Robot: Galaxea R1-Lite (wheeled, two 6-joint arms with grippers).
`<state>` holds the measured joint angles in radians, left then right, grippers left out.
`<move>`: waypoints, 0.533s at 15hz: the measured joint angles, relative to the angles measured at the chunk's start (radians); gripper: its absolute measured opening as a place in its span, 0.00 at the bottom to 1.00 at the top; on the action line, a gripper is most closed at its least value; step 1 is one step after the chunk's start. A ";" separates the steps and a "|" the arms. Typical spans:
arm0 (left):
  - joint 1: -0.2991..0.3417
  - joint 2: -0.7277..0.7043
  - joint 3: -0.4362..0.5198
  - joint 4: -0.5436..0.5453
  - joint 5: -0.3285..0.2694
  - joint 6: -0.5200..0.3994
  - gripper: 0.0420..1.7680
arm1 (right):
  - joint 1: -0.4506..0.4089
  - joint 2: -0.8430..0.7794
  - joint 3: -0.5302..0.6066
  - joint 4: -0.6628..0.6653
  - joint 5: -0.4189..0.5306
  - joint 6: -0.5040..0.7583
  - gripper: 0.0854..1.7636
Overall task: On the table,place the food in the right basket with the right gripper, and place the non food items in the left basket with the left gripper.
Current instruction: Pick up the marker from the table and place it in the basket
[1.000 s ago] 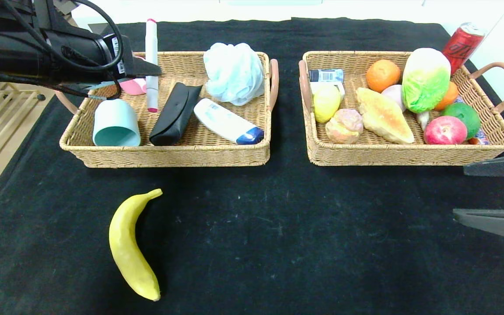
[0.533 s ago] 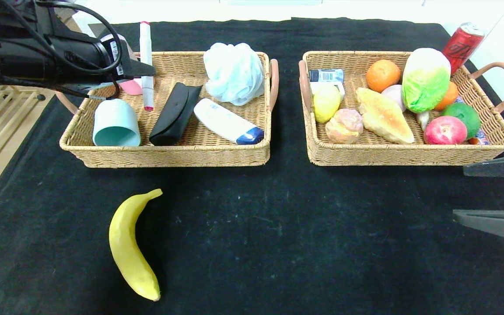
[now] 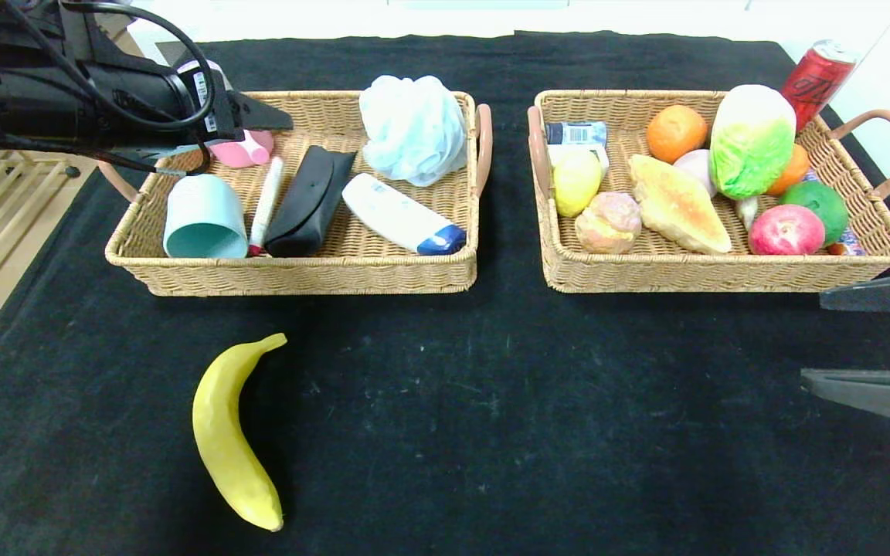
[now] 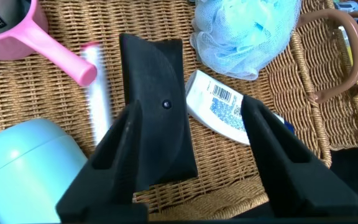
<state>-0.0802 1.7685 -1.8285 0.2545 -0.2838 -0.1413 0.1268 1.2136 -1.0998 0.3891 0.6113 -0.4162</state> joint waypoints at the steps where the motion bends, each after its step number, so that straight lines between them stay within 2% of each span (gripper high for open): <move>1: 0.000 0.000 0.001 0.000 0.000 0.000 0.71 | 0.000 0.000 0.000 0.000 0.000 0.000 0.97; 8: -0.001 -0.017 0.000 0.025 0.011 0.005 0.86 | -0.001 0.000 0.000 0.000 0.000 0.000 0.97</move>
<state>-0.0817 1.7515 -1.8285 0.2794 -0.2726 -0.1360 0.1260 1.2136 -1.0998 0.3887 0.6109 -0.4160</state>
